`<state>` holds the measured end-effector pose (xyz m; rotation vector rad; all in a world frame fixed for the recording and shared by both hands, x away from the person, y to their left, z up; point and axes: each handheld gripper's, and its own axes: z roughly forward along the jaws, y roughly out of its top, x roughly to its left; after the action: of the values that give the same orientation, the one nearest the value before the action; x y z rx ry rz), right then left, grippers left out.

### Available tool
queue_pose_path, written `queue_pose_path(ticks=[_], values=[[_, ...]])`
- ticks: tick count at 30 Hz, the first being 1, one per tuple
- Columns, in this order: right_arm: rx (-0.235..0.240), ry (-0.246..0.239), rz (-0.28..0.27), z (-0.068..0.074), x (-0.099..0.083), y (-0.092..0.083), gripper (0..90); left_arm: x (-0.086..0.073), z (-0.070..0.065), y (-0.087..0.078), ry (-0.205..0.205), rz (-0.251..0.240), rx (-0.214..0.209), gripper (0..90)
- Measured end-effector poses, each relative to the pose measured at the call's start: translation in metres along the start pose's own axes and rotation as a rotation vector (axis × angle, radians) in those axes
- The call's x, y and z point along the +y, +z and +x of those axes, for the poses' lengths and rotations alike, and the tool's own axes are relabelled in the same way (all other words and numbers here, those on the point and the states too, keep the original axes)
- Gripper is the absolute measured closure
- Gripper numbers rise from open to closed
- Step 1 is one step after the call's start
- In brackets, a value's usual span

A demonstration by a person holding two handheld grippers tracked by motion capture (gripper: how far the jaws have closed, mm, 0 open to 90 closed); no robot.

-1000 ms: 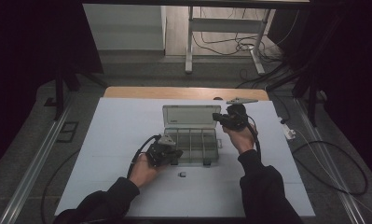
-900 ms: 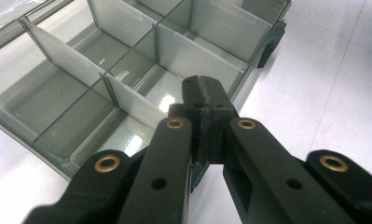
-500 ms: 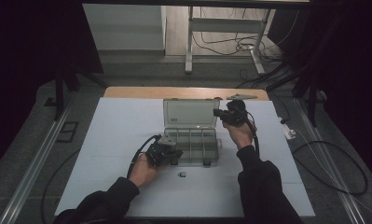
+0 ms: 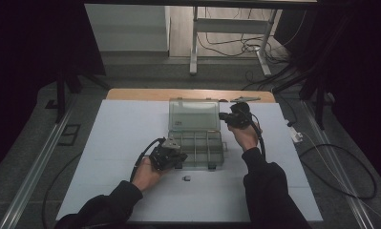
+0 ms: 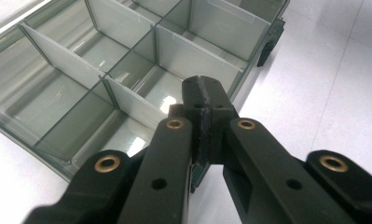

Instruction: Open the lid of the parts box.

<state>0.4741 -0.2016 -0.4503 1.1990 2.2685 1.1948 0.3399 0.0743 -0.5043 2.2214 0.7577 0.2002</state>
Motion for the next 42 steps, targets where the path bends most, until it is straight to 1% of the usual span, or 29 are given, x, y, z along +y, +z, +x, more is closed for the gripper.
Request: queue_pose_path(ticks=[4,6,7,9,13,16,18,20,22,24,25,27,28,31,32,34,35,36,38,39,40,41,42], values=[[0.003,-0.021,0.011,0.003,-0.002,-0.007,82.1,0.001,-0.002,-0.002,0.005,0.004,0.017,89.5],[0.01,-0.022,0.015,0.005,-0.003,-0.011,78.6,0.001,-0.003,-0.003,0.025,0.01,0.032,89.5],[0.012,-0.03,0.021,0.008,-0.005,-0.015,75.5,0.001,-0.004,-0.004,0.026,0.009,0.035,89.5],[0.014,-0.032,0.025,0.009,-0.005,-0.016,73.9,0.002,-0.004,-0.007,0.028,0.008,0.039,89.5],[0.032,-0.054,0.028,0.016,-0.008,-0.026,66.3,0.002,-0.002,-0.015,0.013,-0.001,0.033,89.5],[0.037,-0.064,0.038,0.022,-0.011,-0.032,60.9,0.001,0.0,-0.022,-0.003,-0.001,0.018,89.3],[0.039,-0.075,0.042,0.027,-0.013,-0.035,57.4,0.0,0.001,-0.025,-0.012,-0.003,0.019,89.2],[0.049,-0.08,0.052,0.031,-0.015,-0.038,53.2,-0.001,0.004,-0.028,-0.022,0.0,0.023,80.1],[0.051,-0.087,0.05,0.034,-0.017,-0.041,50.0,-0.003,0.008,-0.032,-0.039,-0.005,0.025,75.3],[0.051,-0.097,0.056,0.038,-0.02,-0.044,46.6,-0.005,0.011,-0.036,-0.049,-0.003,0.021,67.0],[0.053,-0.099,0.057,0.039,-0.022,-0.046,44.5,-0.006,0.012,-0.038,-0.054,-0.01,0.024,62.6],[0.056,-0.097,0.057,0.041,-0.024,-0.048,41.7,-0.007,0.013,-0.043,-0.059,-0.013,0.024,56.9],[0.067,-0.093,0.064,0.042,-0.025,-0.05,39.5,-0.008,0.014,-0.045,-0.06,-0.016,0.028,52.7],[0.073,-0.093,0.068,0.044,-0.029,-0.054,34.9,-0.011,0.017,-0.053,-0.078,-0.03,0.025,45.6],[0.077,-0.093,0.072,0.045,-0.031,-0.056,32.5,-0.012,0.017,-0.055,-0.084,-0.037,0.03,42.3],[0.073,-0.099,0.074,0.047,-0.035,-0.059,29.2,-0.014,0.018,-0.061,-0.084,-0.044,0.037,39.0],[0.074,-0.1,0.073,0.048,-0.036,-0.06,27.9,-0.015,0.019,-0.065,-0.09,-0.046,0.039,37.0],[0.081,-0.104,0.076,0.049,-0.038,-0.062,25.7,-0.016,0.019,-0.066,-0.099,-0.048,0.04,32.9],[0.082,-0.11,0.069,0.052,-0.042,-0.068,21.3,-0.019,0.021,-0.071,-0.1,-0.044,0.048,24.5],[0.082,-0.11,0.069,0.052,-0.042,-0.068,21.3,-0.021,0.021,-0.073,-0.105,-0.043,0.05,24.5],[0.094,-0.11,0.066,0.054,-0.045,-0.073,19.7,-0.023,0.022,-0.075,-0.11,-0.038,0.053,20.5],[0.094,-0.11,0.066,0.054,-0.045,-0.073,18.6,-0.025,0.023,-0.077,-0.119,-0.037,0.058,20.5],[0.099,-0.11,0.066,0.055,-0.047,-0.075,17.2,-0.027,0.023,-0.079,-0.126,-0.035,0.063,18.4]])
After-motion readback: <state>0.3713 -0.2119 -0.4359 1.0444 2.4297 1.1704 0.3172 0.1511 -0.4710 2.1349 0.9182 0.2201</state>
